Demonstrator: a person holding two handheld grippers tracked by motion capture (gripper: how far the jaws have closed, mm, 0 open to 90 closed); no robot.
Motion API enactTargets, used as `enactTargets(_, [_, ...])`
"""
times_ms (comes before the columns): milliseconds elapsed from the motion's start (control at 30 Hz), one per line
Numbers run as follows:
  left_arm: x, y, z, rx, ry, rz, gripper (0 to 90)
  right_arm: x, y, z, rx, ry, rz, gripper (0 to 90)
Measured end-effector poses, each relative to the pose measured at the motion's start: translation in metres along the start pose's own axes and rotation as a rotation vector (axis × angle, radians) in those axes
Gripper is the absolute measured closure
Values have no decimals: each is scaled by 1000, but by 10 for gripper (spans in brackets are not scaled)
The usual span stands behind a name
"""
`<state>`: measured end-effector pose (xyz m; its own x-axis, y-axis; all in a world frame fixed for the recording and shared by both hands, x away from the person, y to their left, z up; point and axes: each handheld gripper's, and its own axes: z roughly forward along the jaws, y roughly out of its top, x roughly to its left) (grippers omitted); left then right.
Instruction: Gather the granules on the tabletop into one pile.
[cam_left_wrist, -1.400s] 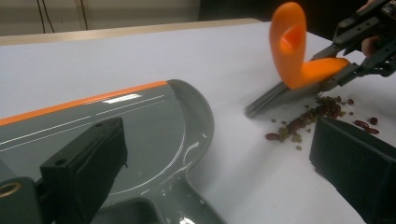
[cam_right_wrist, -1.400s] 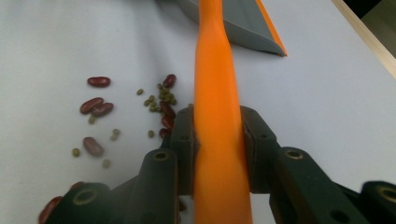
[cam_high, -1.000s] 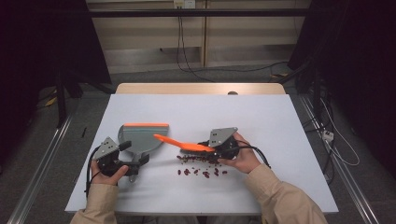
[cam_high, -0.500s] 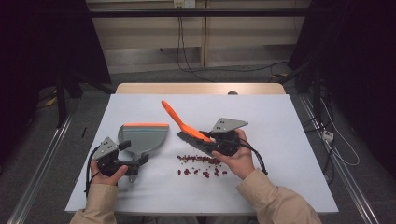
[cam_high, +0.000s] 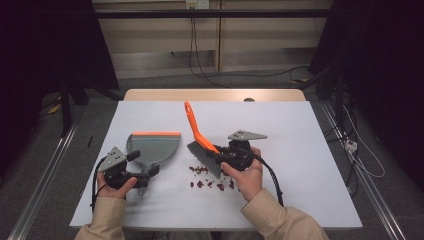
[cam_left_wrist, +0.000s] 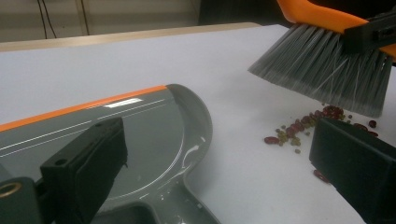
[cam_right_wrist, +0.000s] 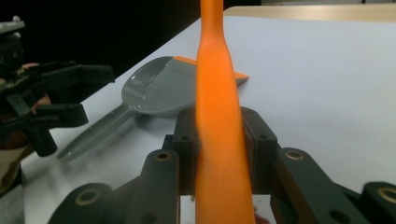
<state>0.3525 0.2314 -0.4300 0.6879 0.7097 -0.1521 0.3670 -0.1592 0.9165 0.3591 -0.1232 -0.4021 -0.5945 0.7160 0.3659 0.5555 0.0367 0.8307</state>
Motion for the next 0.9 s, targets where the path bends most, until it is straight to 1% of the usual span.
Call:
enactTargets(33, [0, 0, 0, 1, 0, 0, 40, 2, -1, 0, -5, -1, 13, 714])
enactTargets(67, [-1, 0, 0, 2, 1, -1, 40, 4, -2, 1, -8, -4, 15, 714])
enactTargets(267, [-1, 0, -1, -3, 3, -3, 40, 16, -7, 7, 3, 8, 58, 714])
enactTargets(433, [-1, 1, -1, -1, 3, 0, 40, 22, -11, 14, -1, 22, 76, 714])
enactTargets(500, [0, 1, -1, -4, 2, 0, 40, 25, -12, 16, 8, 30, 74, 714])
enactTargets(600, [0, 1, -1, -5, 1, -3, 40, 30, -17, 20, 22, 46, 92, 714])
enactTargets(667, [0, 1, -1, -3, 1, 2, 40, 33, -20, 22, 29, 49, 93, 714])
enactTargets(800, [-1, 1, -1, -3, 1, 2, 40, 40, -28, 30, 51, 62, 130, 714])
enactTargets(833, [-1, 1, -1, -3, 1, 5, 40, 41, -30, 31, 56, 53, 141, 714])
enactTargets(900, [0, 1, -1, -4, 3, 4, 40, 39, -33, 36, 65, 52, 182, 714])
